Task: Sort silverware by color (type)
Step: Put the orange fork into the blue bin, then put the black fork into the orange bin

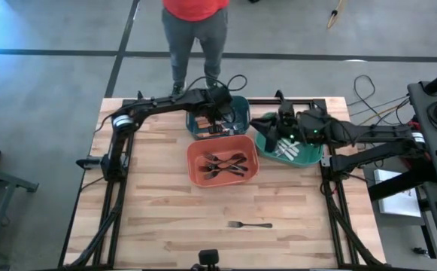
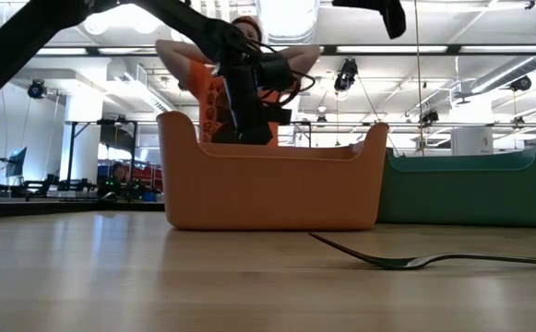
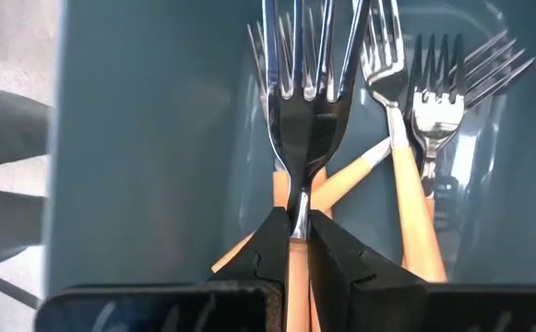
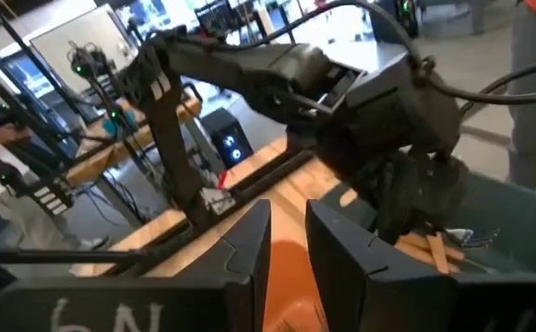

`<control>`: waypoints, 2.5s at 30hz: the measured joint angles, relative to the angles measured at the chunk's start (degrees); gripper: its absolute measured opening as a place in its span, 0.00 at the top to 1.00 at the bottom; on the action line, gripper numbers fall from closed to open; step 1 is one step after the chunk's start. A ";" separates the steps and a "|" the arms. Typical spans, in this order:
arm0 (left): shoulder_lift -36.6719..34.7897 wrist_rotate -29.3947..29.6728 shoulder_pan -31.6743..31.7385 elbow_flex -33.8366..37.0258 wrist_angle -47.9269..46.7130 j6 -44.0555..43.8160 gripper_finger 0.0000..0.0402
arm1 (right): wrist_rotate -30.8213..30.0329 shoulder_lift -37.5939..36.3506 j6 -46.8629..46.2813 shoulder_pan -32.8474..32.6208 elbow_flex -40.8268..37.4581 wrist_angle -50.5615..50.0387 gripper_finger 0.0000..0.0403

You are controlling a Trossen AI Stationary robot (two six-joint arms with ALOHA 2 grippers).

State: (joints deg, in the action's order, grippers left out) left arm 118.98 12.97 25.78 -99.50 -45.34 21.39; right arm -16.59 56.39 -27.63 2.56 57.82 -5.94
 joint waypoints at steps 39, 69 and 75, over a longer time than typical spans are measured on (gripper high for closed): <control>-8.89 -0.02 0.02 0.00 0.98 -10.73 0.79 | 0.04 1.10 0.14 -0.03 0.00 0.16 0.84; -40.34 -0.91 -16.79 28.32 14.17 -40.94 0.79 | 9.36 3.13 -2.82 -0.03 0.07 -6.26 0.84; -43.40 -0.24 -23.03 32.47 18.45 -46.30 0.79 | 17.04 6.27 -5.64 -0.53 0.07 -8.74 0.84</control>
State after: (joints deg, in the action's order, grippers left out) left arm 75.58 12.73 2.75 -67.03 -26.89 -24.92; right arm 0.45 62.66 -33.27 2.03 57.89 -14.68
